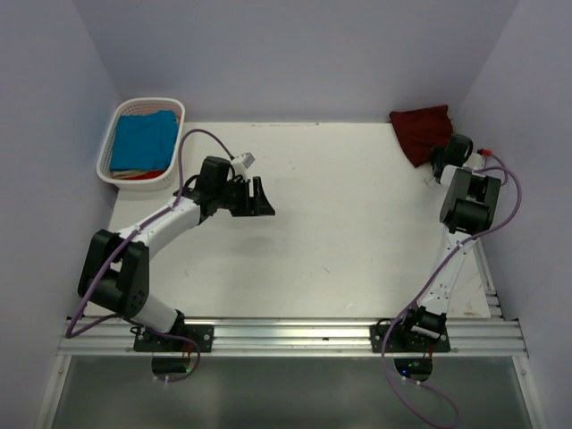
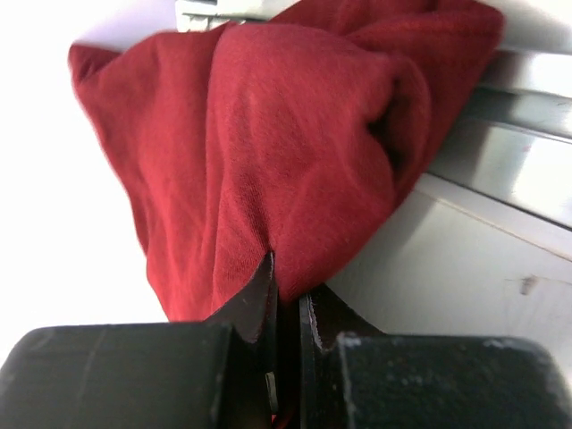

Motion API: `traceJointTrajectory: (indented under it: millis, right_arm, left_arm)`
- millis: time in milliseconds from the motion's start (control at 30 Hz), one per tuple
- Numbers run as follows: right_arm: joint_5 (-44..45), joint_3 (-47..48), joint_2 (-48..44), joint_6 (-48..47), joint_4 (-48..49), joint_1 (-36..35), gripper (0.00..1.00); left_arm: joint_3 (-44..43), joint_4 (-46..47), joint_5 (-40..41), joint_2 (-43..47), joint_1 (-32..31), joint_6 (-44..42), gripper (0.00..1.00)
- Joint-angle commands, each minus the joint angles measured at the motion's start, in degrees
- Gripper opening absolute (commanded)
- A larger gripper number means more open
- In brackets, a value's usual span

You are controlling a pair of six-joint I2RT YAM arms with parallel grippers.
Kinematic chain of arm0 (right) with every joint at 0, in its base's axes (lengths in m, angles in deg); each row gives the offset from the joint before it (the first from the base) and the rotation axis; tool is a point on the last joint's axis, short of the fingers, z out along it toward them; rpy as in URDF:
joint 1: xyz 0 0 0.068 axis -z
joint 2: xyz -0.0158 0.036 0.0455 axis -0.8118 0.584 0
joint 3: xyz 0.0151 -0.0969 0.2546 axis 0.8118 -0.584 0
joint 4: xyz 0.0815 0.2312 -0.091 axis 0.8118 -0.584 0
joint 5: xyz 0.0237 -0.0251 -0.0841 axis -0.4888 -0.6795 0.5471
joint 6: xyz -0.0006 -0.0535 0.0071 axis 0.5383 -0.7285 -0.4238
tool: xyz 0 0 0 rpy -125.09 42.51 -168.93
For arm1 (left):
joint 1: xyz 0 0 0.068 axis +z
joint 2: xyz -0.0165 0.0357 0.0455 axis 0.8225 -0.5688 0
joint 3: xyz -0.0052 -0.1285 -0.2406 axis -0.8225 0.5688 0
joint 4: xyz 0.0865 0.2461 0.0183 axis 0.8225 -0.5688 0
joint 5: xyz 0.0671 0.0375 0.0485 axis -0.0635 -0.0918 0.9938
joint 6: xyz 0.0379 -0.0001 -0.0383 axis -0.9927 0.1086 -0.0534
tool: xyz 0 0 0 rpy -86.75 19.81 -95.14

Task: Fold and stack the t-shirts
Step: Put the neatly folded tshirt into the corner of the board with the right arm

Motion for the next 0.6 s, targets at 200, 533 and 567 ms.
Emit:
traceJointTrajectory:
  millis: [200,533,567]
  right_arm:
    - [-14.1,-7.6,-2.1,-6.3,9.4,-0.6,0.0]
    - [-16.0,-15.7,-10.6,-13.1,14.8,-1.2,0.7]
    - [-15.5,-17.6,-11.9,-13.6,14.8,-1.3,0.72]
  left_arm:
    - [0.3,3.4,-2.5,0.6,-0.7,1.4,0.66]
    - [2.4,5.3,-3.1,2.4,-0.7,2.0,0.67]
    - [2.4,5.3,-3.1,2.6,-0.7,2.0,0.67]
